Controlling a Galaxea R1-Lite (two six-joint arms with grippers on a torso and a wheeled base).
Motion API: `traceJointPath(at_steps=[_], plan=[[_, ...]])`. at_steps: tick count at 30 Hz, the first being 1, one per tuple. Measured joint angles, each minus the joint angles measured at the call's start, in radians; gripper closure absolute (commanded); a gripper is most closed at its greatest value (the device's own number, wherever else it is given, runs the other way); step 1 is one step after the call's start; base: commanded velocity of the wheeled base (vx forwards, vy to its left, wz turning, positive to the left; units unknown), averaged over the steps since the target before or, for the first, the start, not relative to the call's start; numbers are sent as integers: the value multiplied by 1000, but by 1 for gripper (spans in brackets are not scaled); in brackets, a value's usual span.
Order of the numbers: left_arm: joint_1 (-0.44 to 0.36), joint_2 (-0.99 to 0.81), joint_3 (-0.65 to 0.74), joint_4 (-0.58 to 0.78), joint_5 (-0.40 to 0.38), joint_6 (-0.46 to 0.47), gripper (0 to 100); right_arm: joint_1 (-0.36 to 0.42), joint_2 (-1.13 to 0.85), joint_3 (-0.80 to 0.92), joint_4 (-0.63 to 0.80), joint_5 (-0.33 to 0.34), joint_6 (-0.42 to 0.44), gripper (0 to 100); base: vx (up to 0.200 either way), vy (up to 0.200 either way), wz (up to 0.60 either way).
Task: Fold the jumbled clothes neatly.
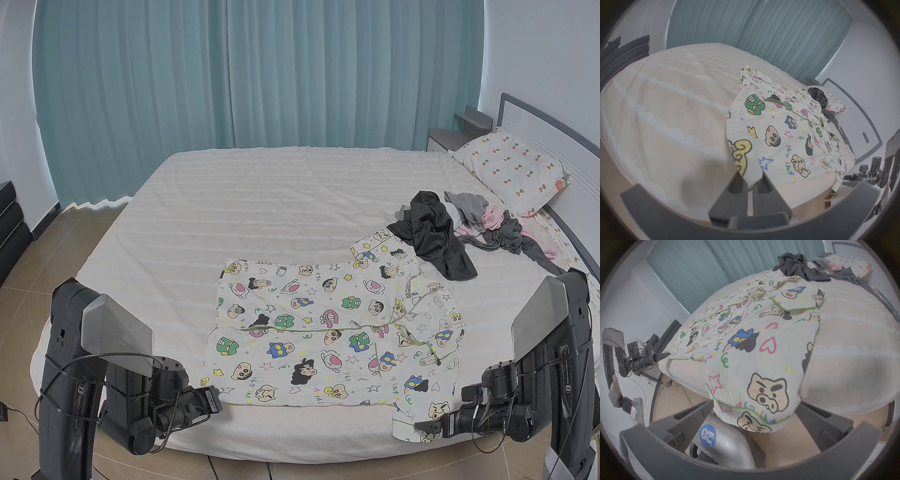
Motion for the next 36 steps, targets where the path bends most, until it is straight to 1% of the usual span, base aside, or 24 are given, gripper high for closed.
traceJointPath(at_steps=[7,8,19,25,28,32,36], plan=[[-1,0,1,0,0,0,100,-11,11,-18,0,3,0,0,0,0,0],[-2,0,1,0,0,0,100,-12,12,-19,0,3,0,100,0,0,0],[-5,0,7,0,1,3,100,-16,18,-16,-4,0,2,100,0,0,0],[-10,-1,18,0,2,10,100,-17,15,18,-3,6,-1,100,0,0,0],[-11,-2,26,0,3,12,100,-21,2,45,-3,16,-1,100,0,0,0],[-12,-7,34,0,10,16,100,-41,-25,69,-2,61,-7,100,0,0,0],[-12,-17,46,0,13,18,100,-60,-45,75,-1,67,-9,100,0,0,0]])
